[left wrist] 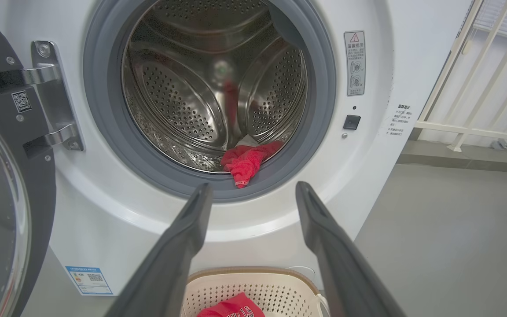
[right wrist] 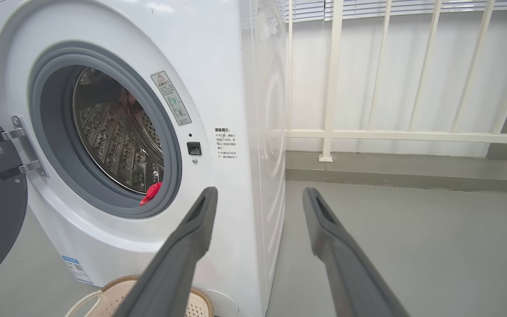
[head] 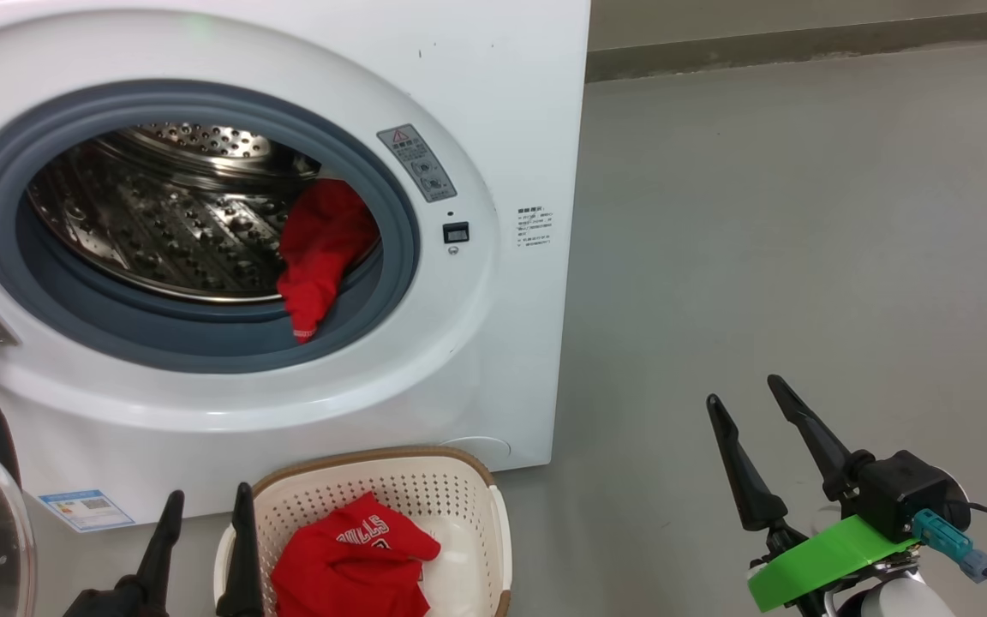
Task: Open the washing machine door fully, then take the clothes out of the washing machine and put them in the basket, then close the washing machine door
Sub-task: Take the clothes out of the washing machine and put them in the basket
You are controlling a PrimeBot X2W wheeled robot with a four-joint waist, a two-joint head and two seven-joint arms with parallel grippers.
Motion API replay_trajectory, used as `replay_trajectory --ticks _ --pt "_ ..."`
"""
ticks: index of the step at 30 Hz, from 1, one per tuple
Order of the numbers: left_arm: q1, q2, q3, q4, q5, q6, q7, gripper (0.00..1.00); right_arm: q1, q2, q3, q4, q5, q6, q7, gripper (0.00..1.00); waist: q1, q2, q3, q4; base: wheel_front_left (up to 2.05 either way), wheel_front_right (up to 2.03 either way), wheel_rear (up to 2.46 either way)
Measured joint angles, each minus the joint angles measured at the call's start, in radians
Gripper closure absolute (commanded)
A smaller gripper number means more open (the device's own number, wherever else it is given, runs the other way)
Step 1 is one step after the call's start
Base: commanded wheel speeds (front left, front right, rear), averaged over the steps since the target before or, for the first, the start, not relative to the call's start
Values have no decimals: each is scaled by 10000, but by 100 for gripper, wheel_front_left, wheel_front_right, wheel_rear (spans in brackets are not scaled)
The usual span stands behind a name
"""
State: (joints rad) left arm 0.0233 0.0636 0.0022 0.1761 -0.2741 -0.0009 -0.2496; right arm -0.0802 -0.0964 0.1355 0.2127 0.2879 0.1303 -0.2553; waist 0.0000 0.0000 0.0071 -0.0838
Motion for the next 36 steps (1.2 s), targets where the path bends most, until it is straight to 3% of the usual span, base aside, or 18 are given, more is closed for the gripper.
replay_trajectory --ticks 23,36 --pt "-120 4 -245 -84 -276 107 77 0 -1 -73 90 -65 102 0 0 0 0 0 300 120 0 0 0" --pt "-1945 100 -483 84 -255 192 207 0 -500 -188 67 -313 102 0 0 0 0 0 1500 280 0 0 0"
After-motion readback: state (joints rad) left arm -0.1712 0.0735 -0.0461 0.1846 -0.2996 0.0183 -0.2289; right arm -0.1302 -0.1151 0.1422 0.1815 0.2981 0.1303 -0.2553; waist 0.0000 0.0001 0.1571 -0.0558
